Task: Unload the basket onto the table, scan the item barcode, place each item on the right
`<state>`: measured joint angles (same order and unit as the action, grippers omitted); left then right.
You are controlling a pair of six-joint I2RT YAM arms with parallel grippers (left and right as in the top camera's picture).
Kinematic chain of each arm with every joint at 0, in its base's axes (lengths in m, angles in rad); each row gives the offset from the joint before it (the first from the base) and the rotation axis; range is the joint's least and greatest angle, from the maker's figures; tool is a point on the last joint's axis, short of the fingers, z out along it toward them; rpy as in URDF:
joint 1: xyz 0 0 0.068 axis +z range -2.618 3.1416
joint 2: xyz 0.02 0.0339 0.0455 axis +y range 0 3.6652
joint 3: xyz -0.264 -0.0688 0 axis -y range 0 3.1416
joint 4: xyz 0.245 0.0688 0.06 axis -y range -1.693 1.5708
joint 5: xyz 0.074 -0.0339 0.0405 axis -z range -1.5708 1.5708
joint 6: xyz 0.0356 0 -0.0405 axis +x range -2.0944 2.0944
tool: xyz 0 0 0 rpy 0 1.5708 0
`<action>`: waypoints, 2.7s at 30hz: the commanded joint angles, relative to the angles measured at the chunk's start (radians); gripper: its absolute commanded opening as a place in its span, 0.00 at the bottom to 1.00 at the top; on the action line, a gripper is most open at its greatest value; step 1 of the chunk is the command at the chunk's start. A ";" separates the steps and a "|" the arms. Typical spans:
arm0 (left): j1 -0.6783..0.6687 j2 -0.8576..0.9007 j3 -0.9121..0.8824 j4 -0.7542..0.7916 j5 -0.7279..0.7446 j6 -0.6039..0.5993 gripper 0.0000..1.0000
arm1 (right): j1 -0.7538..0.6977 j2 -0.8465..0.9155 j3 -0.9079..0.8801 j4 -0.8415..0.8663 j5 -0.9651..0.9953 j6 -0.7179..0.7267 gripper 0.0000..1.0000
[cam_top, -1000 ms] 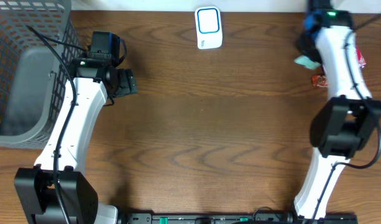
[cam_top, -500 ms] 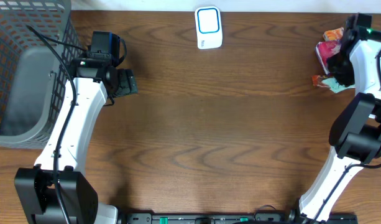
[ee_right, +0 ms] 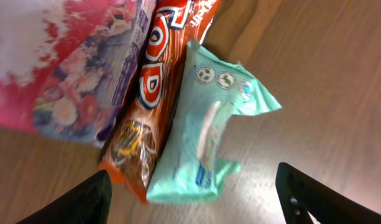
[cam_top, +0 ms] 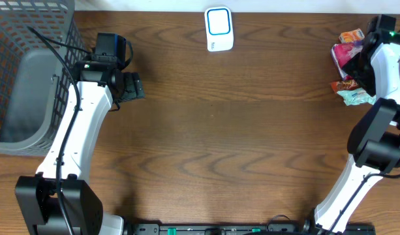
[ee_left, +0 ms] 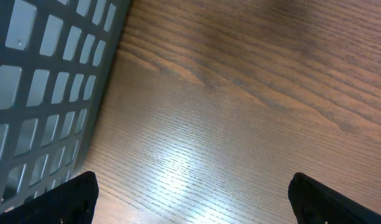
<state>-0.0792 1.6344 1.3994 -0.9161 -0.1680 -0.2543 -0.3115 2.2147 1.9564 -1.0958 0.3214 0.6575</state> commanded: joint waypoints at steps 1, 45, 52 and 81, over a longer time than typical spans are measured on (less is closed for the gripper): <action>0.002 0.010 0.004 -0.002 -0.020 0.006 0.98 | 0.028 -0.157 0.014 -0.020 0.005 -0.038 0.80; 0.002 0.010 0.004 -0.002 -0.020 0.006 0.98 | 0.644 -1.336 -0.866 -0.074 0.089 -0.035 0.99; 0.002 0.010 0.004 -0.002 -0.020 0.006 0.98 | 0.644 -1.423 -0.926 -0.078 0.089 -0.027 0.99; 0.002 0.010 0.005 -0.002 -0.020 0.006 0.98 | 0.644 -1.423 -0.926 -0.075 0.088 -0.026 0.99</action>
<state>-0.0792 1.6344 1.3994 -0.9161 -0.1715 -0.2543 0.3252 0.7937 1.0378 -1.1748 0.3969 0.6308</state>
